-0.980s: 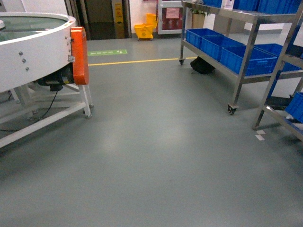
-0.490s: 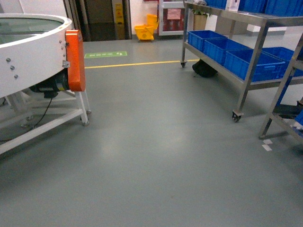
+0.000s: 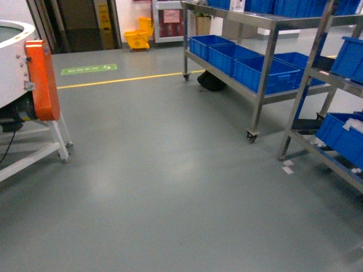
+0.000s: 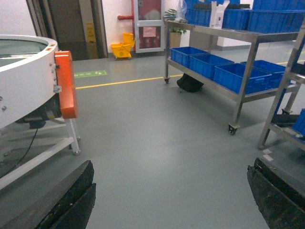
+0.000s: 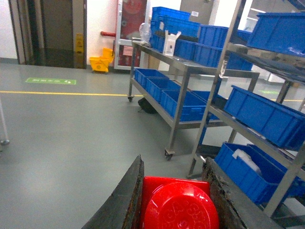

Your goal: Pick red block from blue box to shelf

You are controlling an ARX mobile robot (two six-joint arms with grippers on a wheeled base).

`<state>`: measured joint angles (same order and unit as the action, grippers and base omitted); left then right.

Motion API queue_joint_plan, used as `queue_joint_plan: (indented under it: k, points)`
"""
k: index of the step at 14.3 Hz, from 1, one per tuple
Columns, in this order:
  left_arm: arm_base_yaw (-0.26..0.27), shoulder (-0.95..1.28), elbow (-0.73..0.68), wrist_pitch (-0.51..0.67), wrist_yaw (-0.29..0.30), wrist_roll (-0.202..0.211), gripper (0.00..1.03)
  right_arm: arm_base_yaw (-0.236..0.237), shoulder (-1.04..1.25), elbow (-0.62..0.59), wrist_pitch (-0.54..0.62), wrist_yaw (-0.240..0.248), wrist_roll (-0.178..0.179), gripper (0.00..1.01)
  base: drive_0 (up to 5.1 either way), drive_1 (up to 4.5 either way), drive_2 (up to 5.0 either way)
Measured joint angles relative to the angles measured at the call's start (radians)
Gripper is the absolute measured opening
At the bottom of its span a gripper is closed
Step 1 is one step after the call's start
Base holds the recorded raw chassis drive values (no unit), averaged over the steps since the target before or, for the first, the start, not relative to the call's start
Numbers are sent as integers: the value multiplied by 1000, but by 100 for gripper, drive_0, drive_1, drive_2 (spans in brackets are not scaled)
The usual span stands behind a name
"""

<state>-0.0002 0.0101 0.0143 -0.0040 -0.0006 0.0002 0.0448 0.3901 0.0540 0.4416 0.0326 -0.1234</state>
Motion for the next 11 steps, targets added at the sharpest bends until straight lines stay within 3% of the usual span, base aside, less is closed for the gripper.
queue_joint_plan:
  k: [11]
  points:
    - [0, 0, 0, 0, 0, 0, 98, 0, 0, 0, 0, 0, 0, 29, -6, 398, -411]
